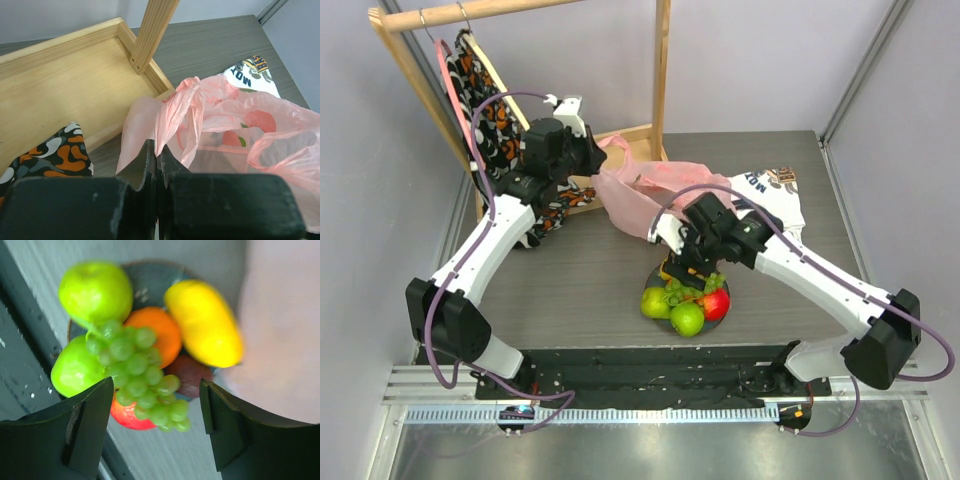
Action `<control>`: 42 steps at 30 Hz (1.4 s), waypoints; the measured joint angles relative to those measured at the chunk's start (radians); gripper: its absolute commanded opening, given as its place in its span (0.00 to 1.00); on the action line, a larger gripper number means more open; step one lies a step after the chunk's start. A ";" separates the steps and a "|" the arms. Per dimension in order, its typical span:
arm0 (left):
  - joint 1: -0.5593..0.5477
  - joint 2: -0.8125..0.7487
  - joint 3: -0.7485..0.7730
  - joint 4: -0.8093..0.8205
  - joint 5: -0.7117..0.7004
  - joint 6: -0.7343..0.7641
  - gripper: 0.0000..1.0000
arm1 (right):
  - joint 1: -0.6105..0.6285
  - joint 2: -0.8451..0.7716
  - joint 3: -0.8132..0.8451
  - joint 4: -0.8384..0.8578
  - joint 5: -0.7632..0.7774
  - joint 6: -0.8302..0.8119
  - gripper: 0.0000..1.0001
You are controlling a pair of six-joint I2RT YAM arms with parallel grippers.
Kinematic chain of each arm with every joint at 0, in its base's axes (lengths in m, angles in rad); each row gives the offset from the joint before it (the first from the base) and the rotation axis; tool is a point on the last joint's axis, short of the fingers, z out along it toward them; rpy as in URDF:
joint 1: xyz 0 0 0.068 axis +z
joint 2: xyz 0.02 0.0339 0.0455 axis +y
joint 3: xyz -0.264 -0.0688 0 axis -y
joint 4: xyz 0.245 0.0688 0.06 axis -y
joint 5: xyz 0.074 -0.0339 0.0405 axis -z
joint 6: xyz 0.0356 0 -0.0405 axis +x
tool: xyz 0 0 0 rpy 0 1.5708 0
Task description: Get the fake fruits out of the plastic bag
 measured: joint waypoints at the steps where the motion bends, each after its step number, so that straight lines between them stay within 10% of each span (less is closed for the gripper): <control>1: 0.000 0.000 0.000 0.001 0.000 0.000 0.00 | 0.000 0.000 0.038 -0.008 0.011 0.002 0.85; 5: 0.005 0.000 0.000 0.005 0.000 0.000 0.00 | 0.001 -0.047 0.179 0.044 0.160 0.026 1.00; 15: 0.090 -0.037 0.000 -0.026 -0.065 0.005 0.00 | -0.204 -0.274 0.122 0.406 0.615 -0.019 1.00; 24: 0.160 -0.170 -0.085 -0.025 0.040 -0.012 0.99 | -0.288 -0.144 -0.063 0.346 0.670 0.055 1.00; 36: 0.129 -0.189 0.021 -0.149 0.529 0.064 1.00 | -0.562 -0.079 0.038 0.297 0.655 0.263 1.00; 42: 0.134 -0.362 -0.016 -0.365 0.422 0.166 1.00 | -0.589 -0.055 0.051 0.254 0.647 0.344 1.00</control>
